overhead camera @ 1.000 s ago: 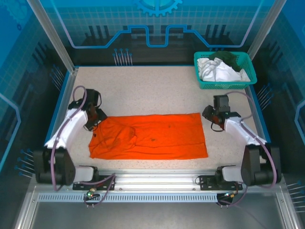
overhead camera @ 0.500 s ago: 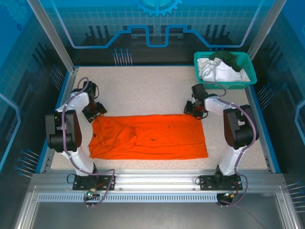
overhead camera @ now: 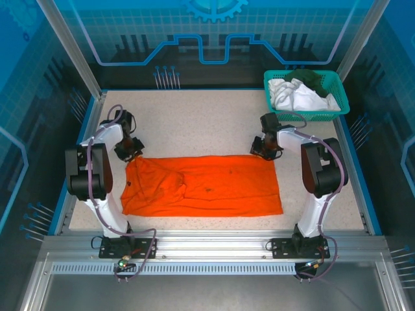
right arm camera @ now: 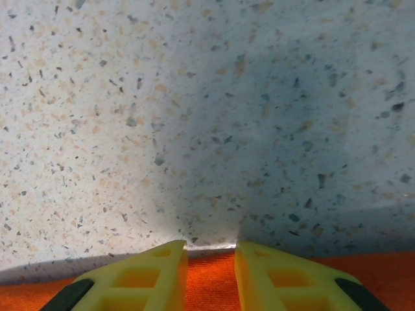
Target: Fold and stack the t-shirts
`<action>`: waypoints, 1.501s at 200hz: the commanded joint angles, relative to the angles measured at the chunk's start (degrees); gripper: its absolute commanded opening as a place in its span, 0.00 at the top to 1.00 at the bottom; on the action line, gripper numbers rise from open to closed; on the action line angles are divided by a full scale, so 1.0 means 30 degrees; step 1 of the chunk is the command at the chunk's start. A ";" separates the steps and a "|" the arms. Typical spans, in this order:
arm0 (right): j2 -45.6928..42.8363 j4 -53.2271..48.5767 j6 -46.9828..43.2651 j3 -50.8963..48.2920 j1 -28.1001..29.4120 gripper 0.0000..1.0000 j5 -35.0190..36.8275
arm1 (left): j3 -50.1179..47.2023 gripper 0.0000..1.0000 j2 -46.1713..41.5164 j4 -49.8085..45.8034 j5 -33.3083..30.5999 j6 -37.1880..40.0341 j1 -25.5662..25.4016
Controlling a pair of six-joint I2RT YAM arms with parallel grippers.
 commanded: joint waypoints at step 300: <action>-0.2967 -0.0762 0.4016 -0.2952 -0.2866 0.43 0.0096 | 0.0098 0.52 0.0985 0.0568 -0.0451 -0.1319 -0.3075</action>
